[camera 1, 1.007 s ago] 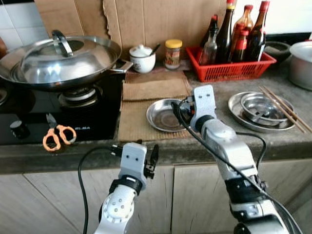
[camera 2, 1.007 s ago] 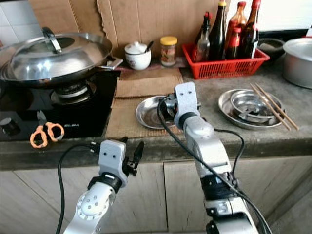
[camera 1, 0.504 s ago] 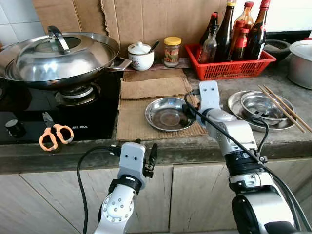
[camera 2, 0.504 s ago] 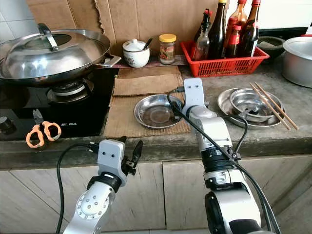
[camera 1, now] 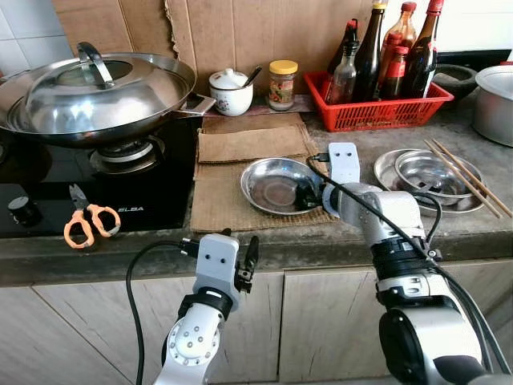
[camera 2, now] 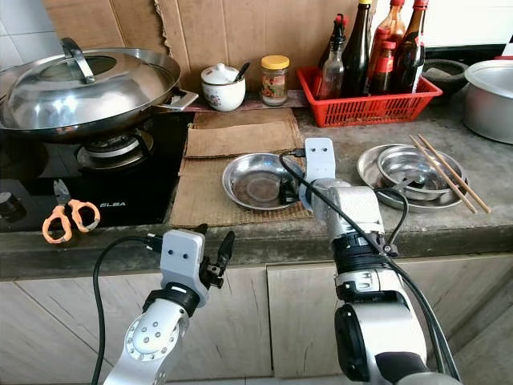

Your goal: Kitchen organization

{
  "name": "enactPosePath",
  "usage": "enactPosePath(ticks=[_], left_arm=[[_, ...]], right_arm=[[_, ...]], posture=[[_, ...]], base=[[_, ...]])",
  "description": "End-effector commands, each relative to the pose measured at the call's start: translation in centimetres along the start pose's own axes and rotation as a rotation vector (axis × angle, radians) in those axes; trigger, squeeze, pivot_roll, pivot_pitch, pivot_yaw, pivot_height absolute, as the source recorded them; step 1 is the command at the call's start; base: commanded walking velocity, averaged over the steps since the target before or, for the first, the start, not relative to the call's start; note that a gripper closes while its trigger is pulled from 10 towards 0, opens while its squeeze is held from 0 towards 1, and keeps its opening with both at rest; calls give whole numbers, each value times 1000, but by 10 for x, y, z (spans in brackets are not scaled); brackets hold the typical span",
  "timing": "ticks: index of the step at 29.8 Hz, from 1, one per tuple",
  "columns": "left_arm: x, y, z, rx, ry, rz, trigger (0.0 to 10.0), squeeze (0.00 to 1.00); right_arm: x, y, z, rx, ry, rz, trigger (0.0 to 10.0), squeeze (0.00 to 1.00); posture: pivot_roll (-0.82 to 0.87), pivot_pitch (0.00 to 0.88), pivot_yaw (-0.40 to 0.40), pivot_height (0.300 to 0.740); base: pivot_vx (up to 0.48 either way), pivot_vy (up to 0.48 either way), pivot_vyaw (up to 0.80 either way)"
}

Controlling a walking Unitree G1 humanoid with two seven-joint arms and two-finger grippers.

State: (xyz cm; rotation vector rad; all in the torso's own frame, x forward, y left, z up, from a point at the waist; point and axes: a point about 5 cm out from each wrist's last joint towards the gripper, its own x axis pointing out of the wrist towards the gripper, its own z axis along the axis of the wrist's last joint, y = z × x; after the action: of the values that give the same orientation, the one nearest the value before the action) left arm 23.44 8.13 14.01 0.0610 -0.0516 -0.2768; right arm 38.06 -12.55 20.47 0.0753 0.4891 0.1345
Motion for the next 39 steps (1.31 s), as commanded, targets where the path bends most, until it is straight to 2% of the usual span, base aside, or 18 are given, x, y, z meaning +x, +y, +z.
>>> enactPosePath(ticks=[1, 4, 5, 10, 17, 19, 22, 25, 27, 29, 31, 34, 36, 39], left_arm=[[0, 0, 0, 3, -1, -1, 10000, 0], [0, 0, 0, 3, -1, -1, 10000, 0], [0, -1, 0, 4, -2, -2, 10000, 0], [1, 0, 0, 6, -4, -1, 10000, 0], [1, 0, 0, 6, -7, -2, 10000, 0], [1, 0, 0, 6, -7, -2, 10000, 0], [2, -1, 1, 8, -10, -5, 10000, 0], [2, -1, 1, 9, -11, -5, 10000, 0], [3, 0, 1, 8, -12, -5, 10000, 0], [4, 0, 1, 7, -14, -3, 10000, 0], [4, 1, 2, 8, -14, -1, 10000, 0], [5, 2, 2, 7, -15, 2, 10000, 0], [5, 2, 2, 6, -16, 3, 10000, 0], [6, 1, 2, 6, -18, 2, 10000, 0]], right_arm=[[3, 2, -7, 13, 58, 16, 10000, 0], [3, 2, -8, 12, 65, 21, 10000, 0], [3, 2, -10, -7, 74, 24, 0, 0], [3, 1, -13, 8, 93, 23, 0, 0], [3, -3, -17, 92, 92, -9, 0, 0], [3, -3, -17, 92, 92, -9, 0, 0], [1, -3, -15, 190, 52, 0, 0, 0], [0, -3, -14, 218, 37, 2, 0, 0], [-1, -1, -12, 274, -4, 10, 0, 0], [-8, 3, 2, 396, -152, 48, 0, 0], [-16, 6, 11, 471, -255, 81, 0, 0], [-20, 9, 12, 493, -305, 87, 0, 0], [-25, 8, 12, 531, -389, 58, 0, 0], [-38, 6, 15, 511, -534, 31, 0, 0]], posture=[[55, 31, -21, 740], [54, 31, -21, 740], [57, 30, -23, 740], [62, 29, -26, 740], [63, 22, -25, 740], [63, 22, -25, 740], [63, 15, -27, 740], [63, 15, -27, 740], [63, 13, -26, 740], [60, 14, -20, 740], [61, 15, -20, 740], [58, 15, -17, 740], [58, 13, -15, 740], [58, 10, -14, 740]], base=[[0, 0, 0], [0, 0, 0], [0, 0, 0], [0, 0, 0], [0, 0, 0], [0, 0, 0], [0, 0, 0], [0, 0, 0], [0, 0, 0], [0, 0, 0], [0, 0, 0], [0, 0, 0], [0, 0, 0], [0, 0, 0]])
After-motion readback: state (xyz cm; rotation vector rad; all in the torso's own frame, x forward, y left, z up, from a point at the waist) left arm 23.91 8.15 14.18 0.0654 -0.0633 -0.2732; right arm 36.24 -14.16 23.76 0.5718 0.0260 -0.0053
